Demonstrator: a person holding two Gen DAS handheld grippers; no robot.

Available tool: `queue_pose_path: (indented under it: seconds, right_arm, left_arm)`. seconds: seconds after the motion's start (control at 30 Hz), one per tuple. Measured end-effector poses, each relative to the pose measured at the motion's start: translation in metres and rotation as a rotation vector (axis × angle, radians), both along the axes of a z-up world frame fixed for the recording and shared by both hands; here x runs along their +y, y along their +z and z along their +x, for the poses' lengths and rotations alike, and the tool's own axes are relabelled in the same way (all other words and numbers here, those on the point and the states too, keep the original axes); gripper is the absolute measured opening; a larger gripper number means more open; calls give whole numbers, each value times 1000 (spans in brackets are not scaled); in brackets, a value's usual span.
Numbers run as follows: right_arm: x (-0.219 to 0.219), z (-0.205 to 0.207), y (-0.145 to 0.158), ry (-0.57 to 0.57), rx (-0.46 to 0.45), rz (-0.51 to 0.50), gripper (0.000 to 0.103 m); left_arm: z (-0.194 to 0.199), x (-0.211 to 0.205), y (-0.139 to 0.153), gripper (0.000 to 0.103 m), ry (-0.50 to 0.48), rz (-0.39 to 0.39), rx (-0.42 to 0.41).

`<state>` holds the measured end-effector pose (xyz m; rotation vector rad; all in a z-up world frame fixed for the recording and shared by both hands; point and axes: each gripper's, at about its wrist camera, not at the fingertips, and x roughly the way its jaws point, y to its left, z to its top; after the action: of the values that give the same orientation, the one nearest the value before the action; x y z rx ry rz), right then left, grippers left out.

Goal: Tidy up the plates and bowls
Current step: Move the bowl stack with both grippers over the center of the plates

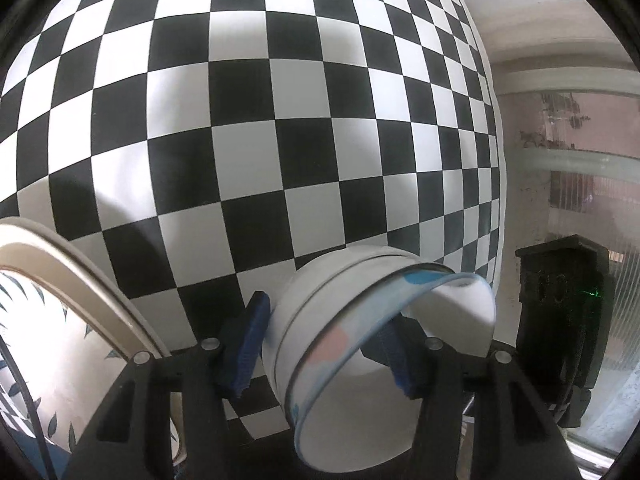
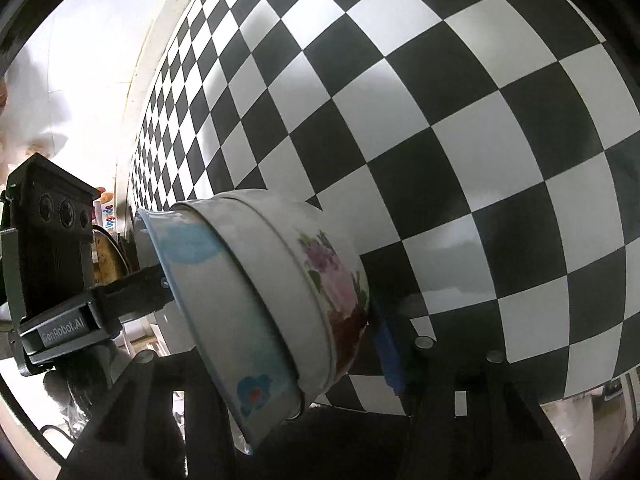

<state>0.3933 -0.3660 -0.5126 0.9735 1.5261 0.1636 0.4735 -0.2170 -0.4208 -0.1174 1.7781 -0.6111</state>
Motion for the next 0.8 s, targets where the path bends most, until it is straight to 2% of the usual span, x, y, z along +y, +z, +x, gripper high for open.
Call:
queue_pose_path:
  seconds: [0.5,0.8]
  right_arm:
    - [16,17,37,63,-55,-16,50]
    - [56,39,59,137,-97,-30,49]
  left_arm:
    - [-2,23,33,51,30,-17,-53]
    - [0,65,55,51,91,-11,-89]
